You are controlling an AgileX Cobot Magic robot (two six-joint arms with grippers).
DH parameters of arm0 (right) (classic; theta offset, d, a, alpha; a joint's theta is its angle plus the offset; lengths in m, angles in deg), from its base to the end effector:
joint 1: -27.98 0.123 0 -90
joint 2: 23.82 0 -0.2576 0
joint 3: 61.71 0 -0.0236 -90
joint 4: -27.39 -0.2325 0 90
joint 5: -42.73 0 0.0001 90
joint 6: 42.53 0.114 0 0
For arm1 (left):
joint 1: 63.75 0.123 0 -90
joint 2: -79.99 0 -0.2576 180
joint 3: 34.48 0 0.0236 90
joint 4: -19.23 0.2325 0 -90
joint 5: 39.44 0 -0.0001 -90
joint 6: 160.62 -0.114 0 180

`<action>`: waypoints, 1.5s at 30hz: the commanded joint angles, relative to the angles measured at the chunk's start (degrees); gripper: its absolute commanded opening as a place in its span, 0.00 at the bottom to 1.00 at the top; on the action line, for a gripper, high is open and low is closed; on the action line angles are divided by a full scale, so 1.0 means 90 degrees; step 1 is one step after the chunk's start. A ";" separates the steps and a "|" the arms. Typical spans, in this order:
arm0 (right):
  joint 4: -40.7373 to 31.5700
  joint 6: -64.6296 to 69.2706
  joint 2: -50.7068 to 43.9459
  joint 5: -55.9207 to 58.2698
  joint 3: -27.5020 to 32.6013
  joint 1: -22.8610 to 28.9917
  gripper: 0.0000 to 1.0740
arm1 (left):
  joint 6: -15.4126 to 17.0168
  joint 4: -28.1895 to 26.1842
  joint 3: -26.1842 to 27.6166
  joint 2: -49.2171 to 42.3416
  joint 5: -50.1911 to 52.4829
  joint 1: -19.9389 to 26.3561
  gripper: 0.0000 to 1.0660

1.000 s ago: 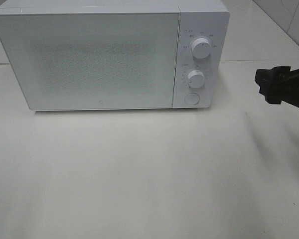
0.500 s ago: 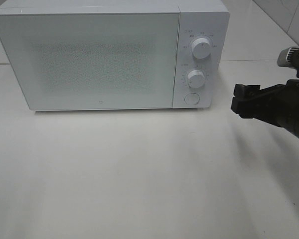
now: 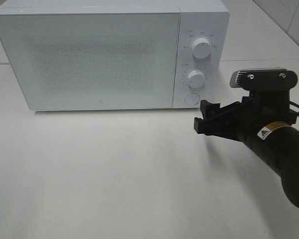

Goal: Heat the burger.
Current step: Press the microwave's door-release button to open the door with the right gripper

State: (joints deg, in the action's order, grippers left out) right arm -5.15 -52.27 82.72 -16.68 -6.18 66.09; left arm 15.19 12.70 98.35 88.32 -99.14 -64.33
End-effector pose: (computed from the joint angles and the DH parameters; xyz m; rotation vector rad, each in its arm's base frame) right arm 0.2402 0.1214 0.1262 -0.1491 1.8301 0.1175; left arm 0.0260 -0.0115 0.2634 0.0885 2.0048 -0.0953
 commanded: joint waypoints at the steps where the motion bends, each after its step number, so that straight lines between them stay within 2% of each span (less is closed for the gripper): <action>1: -0.0019 -0.0095 0.0185 -0.0070 -0.0216 0.0236 0.71 | 0.0000 -0.0051 -0.0019 -0.0121 0.0045 0.0038 0.94; 11: -0.0401 -0.0095 0.0554 -0.0013 -0.0573 0.0490 0.71 | 0.0000 -0.0051 -0.0019 -0.0121 0.0045 0.0038 0.94; 16: -0.0980 0.0439 0.0554 -0.0025 -0.0573 0.0490 0.68 | 0.0000 -0.0051 -0.0019 -0.0115 0.0045 0.0038 0.94; 18: -0.1089 0.1222 0.0554 -0.0025 -0.0573 0.0490 0.62 | 0.0000 -0.0051 -0.0019 -0.0108 0.0045 0.0038 0.94; 21: -0.1089 0.1534 0.0554 -0.0025 -0.0573 0.0490 0.59 | 0.0000 -0.0051 -0.0019 -0.0108 0.0045 0.0038 0.94; 23: -0.1082 0.2610 0.0554 -0.0025 -0.0573 0.0490 0.52 | 0.0000 -0.0051 -0.0019 -0.0108 0.0045 0.0038 0.94; 24: -0.1082 0.2610 0.0554 -0.0025 -0.0573 0.0490 0.52 | 0.0000 -0.0051 -0.0019 -0.0108 0.0045 0.0038 0.94; 26: -0.1070 0.3941 0.0554 -0.0025 -0.0573 0.0490 0.43 | 0.0000 -0.0051 -0.0019 -0.0108 0.0045 0.0038 0.94; 29: -0.1050 0.4316 0.0554 -0.0025 -0.0573 0.0490 0.40 | 0.0000 -0.0051 -0.0019 -0.0108 0.0045 0.0038 0.94; 31: -0.0859 0.5812 0.0554 -0.0025 -0.0573 0.0490 0.30 | 0.0000 -0.0051 -0.0019 -0.0108 0.0045 0.0038 0.94; 36: -0.0446 0.7162 0.0554 -0.0025 -0.0573 0.0490 0.21 | 0.0000 -0.0051 -0.0019 -0.0108 0.0045 0.0038 0.94; 37: -0.0274 0.7875 0.0554 -0.0025 -0.0573 0.0490 0.18 | 0.0000 -0.0051 -0.0019 -0.0108 0.0045 0.0038 0.94; 40: -0.0204 0.8206 0.0554 -0.0025 -0.0573 0.0490 0.15 | 0.0000 -0.0051 -0.0019 -0.0108 0.0045 0.0038 0.94; 42: -0.0095 0.8906 0.0554 -0.0025 -0.0573 0.0490 0.07 | 0.0000 -0.0051 -0.0019 -0.0108 0.0045 0.0038 0.94; 43: -0.0095 0.8906 0.0554 -0.0025 -0.0573 0.0490 0.07 | 0.0000 -0.0051 -0.0019 -0.0108 0.0045 0.0038 0.94; 44: -0.0108 0.9097 0.0554 -0.0025 -0.0573 0.0490 0.01 | 0.0000 -0.0051 -0.0019 -0.0108 0.0045 0.0038 0.94; 45: -0.0204 0.9110 0.0554 -0.0013 -0.0598 0.0490 0.00 | 0.0000 -0.0051 -0.0019 -0.0108 0.0045 0.0038 0.94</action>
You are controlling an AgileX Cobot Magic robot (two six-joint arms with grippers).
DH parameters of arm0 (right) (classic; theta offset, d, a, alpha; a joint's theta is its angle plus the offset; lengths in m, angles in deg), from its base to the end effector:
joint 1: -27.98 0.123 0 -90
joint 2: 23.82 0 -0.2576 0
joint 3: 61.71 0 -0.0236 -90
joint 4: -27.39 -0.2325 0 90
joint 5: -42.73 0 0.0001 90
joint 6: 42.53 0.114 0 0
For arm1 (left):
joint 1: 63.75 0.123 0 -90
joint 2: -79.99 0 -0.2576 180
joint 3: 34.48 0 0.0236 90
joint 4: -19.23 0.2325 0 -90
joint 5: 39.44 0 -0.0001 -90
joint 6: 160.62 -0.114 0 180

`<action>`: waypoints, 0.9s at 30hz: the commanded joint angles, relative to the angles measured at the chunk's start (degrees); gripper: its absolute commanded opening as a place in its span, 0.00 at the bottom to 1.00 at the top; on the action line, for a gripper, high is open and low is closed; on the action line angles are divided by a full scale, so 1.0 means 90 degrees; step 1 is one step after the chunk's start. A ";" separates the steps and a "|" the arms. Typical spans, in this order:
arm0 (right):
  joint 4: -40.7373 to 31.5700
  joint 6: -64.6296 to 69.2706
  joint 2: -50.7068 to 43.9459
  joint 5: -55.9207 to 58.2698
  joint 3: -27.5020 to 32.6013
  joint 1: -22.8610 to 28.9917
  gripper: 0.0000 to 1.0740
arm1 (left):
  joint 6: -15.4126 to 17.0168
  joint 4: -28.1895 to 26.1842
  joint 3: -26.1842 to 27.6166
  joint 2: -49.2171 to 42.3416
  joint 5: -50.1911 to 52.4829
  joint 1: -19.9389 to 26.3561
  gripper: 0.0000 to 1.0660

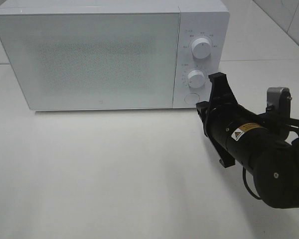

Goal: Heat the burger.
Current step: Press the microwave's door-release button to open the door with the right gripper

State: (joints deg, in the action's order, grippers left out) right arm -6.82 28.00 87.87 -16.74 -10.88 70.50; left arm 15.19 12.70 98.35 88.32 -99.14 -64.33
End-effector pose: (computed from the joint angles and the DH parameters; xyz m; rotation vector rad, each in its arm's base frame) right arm 0.2454 0.1502 0.1167 1.1238 1.6563 1.0996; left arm 0.0260 -0.0115 0.2634 0.0885 2.0048 -0.0953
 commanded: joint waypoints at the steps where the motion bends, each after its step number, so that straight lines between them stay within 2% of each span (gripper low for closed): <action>1: -0.0019 0.0191 -0.0019 -0.0006 -0.0076 0.0000 0.00 | 0.0000 -0.0051 -0.0019 -0.0108 0.0045 0.0038 0.94; 20: -0.0083 0.0522 0.0936 0.0637 -0.1190 -0.0407 0.00 | 0.0000 -0.0051 -0.0019 -0.0108 0.0045 0.0038 0.94; 27: -0.0038 0.0528 0.1280 0.0828 -0.1687 -0.0726 0.00 | 0.0000 -0.0051 -0.0019 -0.0108 0.0045 0.0038 0.94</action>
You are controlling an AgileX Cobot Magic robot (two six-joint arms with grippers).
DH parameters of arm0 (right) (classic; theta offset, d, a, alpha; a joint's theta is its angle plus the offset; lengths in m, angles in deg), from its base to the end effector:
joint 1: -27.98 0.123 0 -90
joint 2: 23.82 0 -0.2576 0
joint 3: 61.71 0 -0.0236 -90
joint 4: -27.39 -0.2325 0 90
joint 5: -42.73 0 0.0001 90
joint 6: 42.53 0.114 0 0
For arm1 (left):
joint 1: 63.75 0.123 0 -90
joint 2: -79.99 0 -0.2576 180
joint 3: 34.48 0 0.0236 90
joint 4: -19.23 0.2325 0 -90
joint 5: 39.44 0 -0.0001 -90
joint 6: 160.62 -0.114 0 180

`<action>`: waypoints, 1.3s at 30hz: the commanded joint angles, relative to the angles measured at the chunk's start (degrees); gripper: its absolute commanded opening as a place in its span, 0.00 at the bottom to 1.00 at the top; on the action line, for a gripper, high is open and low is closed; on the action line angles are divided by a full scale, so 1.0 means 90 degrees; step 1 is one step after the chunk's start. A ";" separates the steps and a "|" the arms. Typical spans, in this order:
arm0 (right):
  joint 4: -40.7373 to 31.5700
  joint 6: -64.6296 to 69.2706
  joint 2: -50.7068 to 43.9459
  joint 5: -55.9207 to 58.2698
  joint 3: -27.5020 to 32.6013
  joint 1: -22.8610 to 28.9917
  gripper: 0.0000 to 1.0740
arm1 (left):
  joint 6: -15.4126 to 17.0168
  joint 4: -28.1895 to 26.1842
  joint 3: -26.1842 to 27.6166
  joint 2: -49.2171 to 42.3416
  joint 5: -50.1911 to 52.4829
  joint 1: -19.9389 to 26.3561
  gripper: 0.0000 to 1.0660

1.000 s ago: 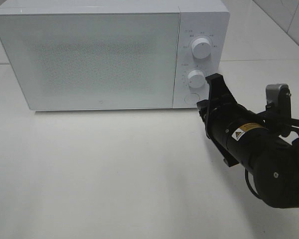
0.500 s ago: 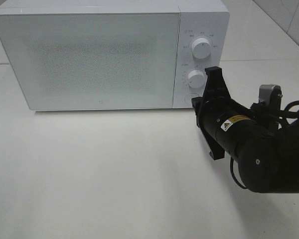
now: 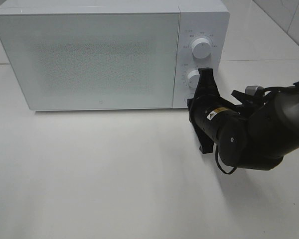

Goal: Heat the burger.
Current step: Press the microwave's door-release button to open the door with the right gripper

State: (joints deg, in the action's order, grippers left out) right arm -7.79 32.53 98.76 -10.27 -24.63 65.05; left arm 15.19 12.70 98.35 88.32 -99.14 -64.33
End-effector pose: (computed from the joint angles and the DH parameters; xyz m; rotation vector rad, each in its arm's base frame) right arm 0.2991 0.1603 0.0917 1.3305 1.5988 1.0807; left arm 0.0260 -0.0115 0.2634 0.0885 2.0048 -0.0953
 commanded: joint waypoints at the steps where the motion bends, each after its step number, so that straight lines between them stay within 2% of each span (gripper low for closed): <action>1: 0.0070 0.0025 0.0070 0.0108 -0.0159 -0.0121 0.00 | 0.0000 -0.0051 -0.0019 -0.0108 0.0045 0.0038 0.94; 16: 0.0032 0.0038 0.0624 0.0299 -0.0713 -0.0293 0.00 | 0.0000 -0.0051 -0.0019 -0.0108 0.0045 0.0038 0.94; 39: -0.0057 -0.0070 0.0879 -0.0115 -0.0987 -0.0427 0.00 | 0.0000 -0.0051 -0.0019 -0.0108 0.0045 0.0038 0.94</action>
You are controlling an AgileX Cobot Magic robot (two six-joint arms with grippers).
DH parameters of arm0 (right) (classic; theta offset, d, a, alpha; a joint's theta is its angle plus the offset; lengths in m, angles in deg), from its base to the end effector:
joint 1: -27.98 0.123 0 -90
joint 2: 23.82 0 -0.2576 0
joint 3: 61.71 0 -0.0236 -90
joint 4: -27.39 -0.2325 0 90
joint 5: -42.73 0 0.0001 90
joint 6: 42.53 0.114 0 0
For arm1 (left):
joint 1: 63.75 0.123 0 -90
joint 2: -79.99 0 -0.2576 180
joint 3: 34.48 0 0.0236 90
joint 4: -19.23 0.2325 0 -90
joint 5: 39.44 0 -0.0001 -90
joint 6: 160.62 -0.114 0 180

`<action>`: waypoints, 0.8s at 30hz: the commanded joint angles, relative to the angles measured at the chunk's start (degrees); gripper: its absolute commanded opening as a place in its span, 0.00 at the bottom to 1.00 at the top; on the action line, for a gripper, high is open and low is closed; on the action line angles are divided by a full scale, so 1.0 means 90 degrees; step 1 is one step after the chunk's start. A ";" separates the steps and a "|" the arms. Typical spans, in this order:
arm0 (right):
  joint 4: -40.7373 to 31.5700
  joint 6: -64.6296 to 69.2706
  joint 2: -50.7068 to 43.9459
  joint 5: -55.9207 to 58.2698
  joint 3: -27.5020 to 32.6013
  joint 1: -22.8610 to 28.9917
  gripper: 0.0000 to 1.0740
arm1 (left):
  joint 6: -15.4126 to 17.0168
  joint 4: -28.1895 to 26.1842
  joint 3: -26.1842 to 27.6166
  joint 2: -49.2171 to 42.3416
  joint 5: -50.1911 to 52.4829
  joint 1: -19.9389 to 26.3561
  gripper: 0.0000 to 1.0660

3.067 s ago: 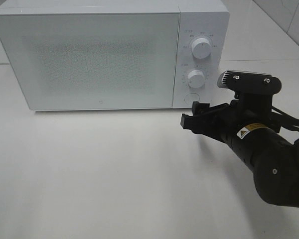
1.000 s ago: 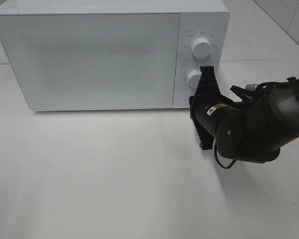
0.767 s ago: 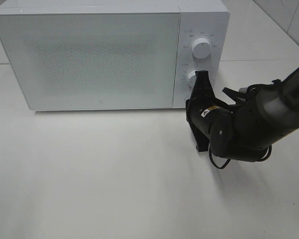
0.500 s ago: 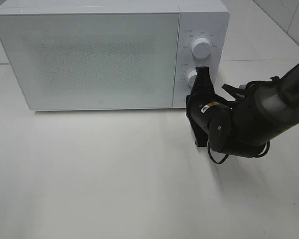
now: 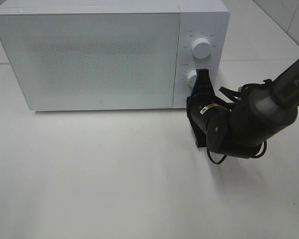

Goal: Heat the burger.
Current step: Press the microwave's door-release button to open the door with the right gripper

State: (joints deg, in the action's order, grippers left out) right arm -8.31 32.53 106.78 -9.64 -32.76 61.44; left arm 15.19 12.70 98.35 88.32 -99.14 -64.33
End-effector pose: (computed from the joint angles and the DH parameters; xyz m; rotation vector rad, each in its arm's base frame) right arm 0.3327 0.1568 0.0693 1.3861 1.5480 1.0363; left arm 0.0260 -0.0115 0.2634 0.0885 2.0048 -0.0953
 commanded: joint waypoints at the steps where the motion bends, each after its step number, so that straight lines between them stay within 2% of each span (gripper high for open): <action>1: -0.0057 -0.0121 0.0013 -0.0185 -0.0083 -0.0025 0.00 | 0.0000 -0.0051 -0.0019 -0.0108 0.0045 0.0038 0.94; 24: -0.0369 -0.0382 0.0178 -0.0242 -0.0357 -0.0178 0.00 | 0.0000 -0.0051 -0.0019 -0.0108 0.0045 0.0038 0.94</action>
State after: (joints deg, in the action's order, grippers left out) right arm -11.40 30.29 108.50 -9.58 -35.23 60.53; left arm 15.19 12.70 98.35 88.32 -99.14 -64.33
